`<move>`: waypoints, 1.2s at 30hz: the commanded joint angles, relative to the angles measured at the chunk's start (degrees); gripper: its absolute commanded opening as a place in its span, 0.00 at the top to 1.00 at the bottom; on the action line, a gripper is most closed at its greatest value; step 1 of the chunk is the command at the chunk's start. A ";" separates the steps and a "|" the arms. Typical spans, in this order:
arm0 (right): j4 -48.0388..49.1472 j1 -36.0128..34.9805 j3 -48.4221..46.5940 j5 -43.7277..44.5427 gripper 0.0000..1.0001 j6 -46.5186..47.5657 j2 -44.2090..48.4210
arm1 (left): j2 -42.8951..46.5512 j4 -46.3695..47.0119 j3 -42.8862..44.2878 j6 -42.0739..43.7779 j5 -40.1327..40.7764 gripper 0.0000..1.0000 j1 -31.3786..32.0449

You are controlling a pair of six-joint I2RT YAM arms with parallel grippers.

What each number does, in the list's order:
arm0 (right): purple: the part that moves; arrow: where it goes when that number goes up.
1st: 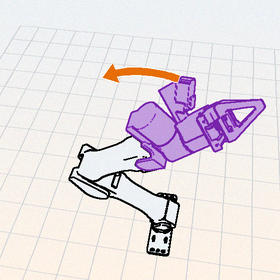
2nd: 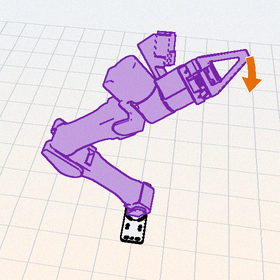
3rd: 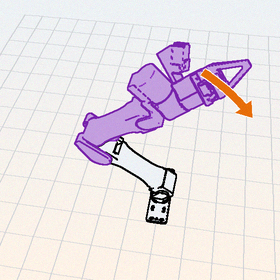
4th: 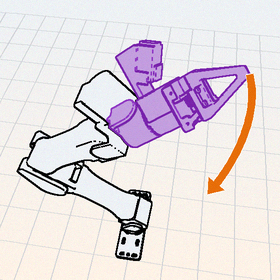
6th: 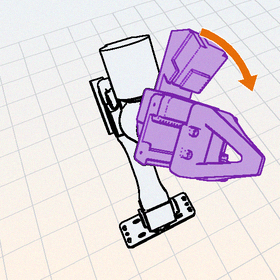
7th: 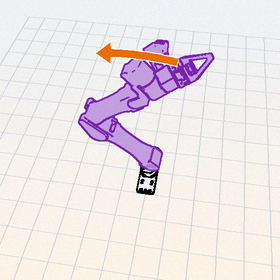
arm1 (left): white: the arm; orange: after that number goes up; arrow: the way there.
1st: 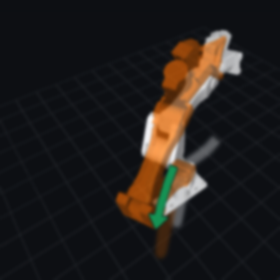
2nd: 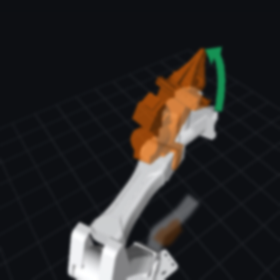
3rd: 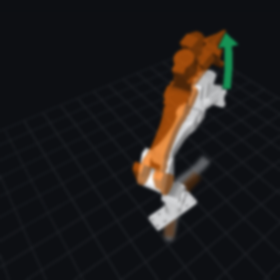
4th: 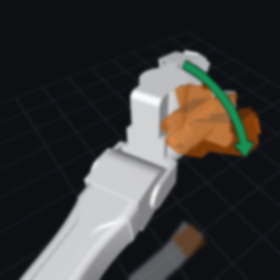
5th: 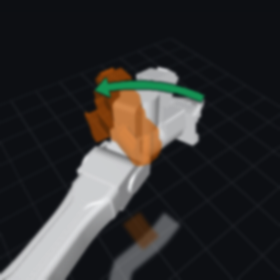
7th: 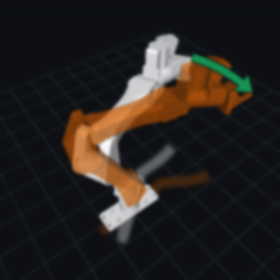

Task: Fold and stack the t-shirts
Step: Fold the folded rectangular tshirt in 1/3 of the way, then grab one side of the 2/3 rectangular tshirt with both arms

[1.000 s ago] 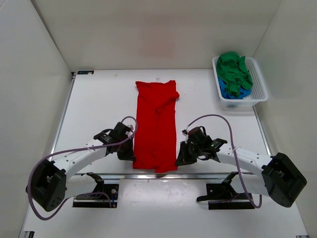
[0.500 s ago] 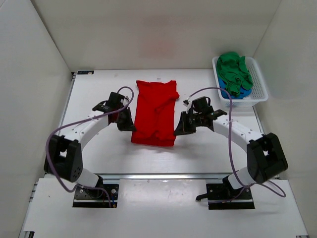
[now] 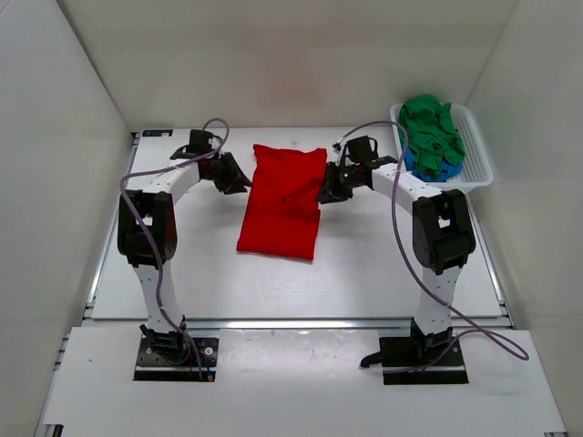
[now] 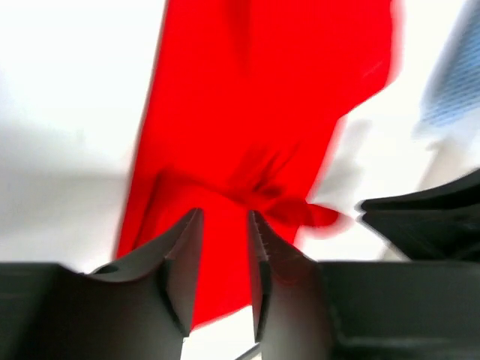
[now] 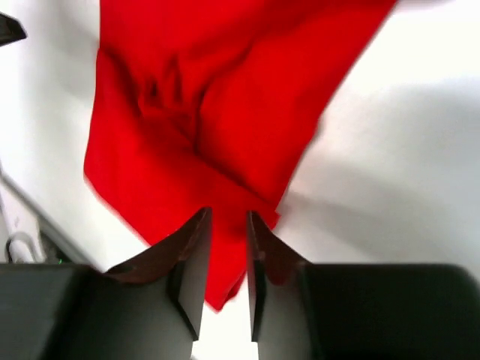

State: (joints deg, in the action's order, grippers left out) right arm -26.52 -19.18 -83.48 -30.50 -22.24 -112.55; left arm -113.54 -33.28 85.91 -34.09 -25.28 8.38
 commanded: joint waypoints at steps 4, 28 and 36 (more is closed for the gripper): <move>8.93 2.13 0.06 5.63 0.65 -3.68 4.62 | 4.00 17.99 -1.95 -12.06 -12.79 0.55 -5.74; 39.26 -11.59 42.88 7.83 0.57 -30.23 18.43 | 23.71 15.26 -42.31 -9.15 17.90 0.50 8.23; 41.46 -12.29 44.45 7.73 0.51 -32.16 17.27 | 29.77 14.91 -45.13 -8.63 15.35 0.28 6.48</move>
State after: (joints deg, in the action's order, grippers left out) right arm 11.70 -31.03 -40.95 -24.25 -53.12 -96.55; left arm -86.24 -16.91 42.41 -43.53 -10.24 16.03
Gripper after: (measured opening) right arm 0.474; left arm 0.712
